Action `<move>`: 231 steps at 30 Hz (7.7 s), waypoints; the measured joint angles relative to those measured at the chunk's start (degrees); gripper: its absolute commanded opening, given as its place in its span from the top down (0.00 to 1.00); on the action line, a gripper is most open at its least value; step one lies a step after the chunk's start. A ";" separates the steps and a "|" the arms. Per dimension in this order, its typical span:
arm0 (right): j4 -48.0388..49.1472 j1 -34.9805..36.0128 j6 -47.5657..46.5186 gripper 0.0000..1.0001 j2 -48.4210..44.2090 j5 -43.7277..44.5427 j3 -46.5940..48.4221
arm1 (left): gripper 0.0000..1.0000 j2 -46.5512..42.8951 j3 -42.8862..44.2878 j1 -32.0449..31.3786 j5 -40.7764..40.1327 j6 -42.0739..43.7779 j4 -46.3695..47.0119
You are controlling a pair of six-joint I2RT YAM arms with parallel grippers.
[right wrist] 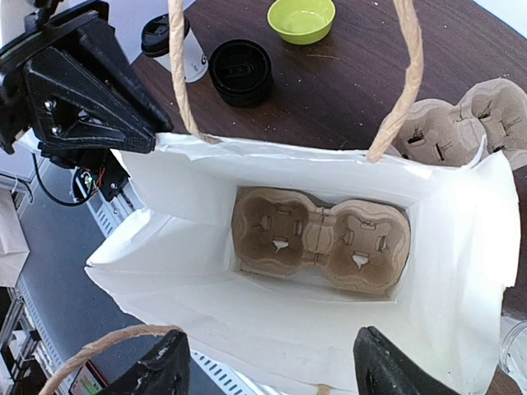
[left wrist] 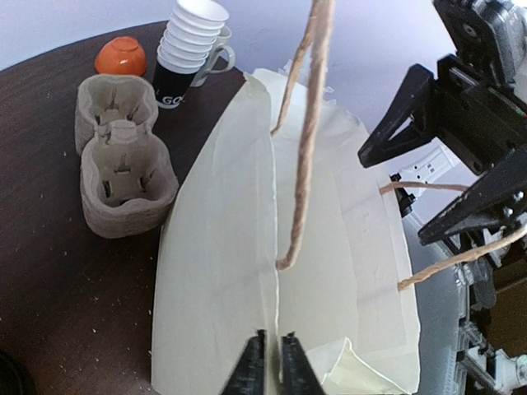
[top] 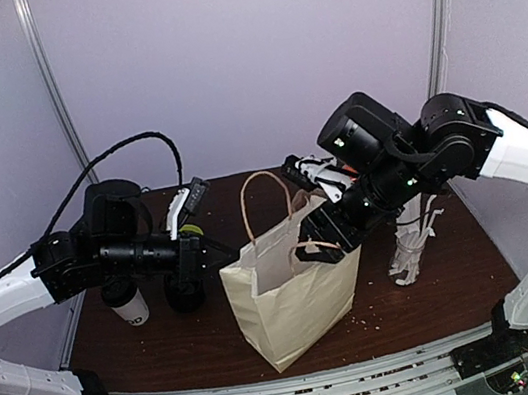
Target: Pack the takeout coffee
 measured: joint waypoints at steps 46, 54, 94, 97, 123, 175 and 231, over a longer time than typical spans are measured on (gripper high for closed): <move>2.29 2.69 -3.74 0.45 -6.88 -5.70 -10.08 | 0.88 21.97 26.99 -5.33 -13.38 24.13 -18.05; 2.60 3.04 -2.78 0.33 -8.11 -5.62 -10.60 | 1.00 22.84 28.74 -7.58 -15.82 26.43 -19.34; 8.63 3.04 2.25 0.20 -13.86 11.10 -8.22 | 1.00 10.88 22.29 -21.07 -39.32 31.71 -13.03; 10.01 3.04 2.54 0.22 -13.29 11.85 -8.26 | 1.00 10.91 22.25 -21.07 -38.84 31.71 -12.98; 23.12 4.72 6.58 0.28 -21.05 6.97 -35.63 | 1.00 6.27 7.63 -30.23 -51.06 31.43 -3.67; 21.64 16.02 9.79 0.00 -22.93 13.92 -20.81 | 1.00 7.41 16.48 -33.55 -52.11 15.28 -9.68; 23.69 6.43 12.52 0.00 -28.79 42.84 -23.32 | 1.00 9.79 23.85 -14.58 -18.14 15.15 -13.57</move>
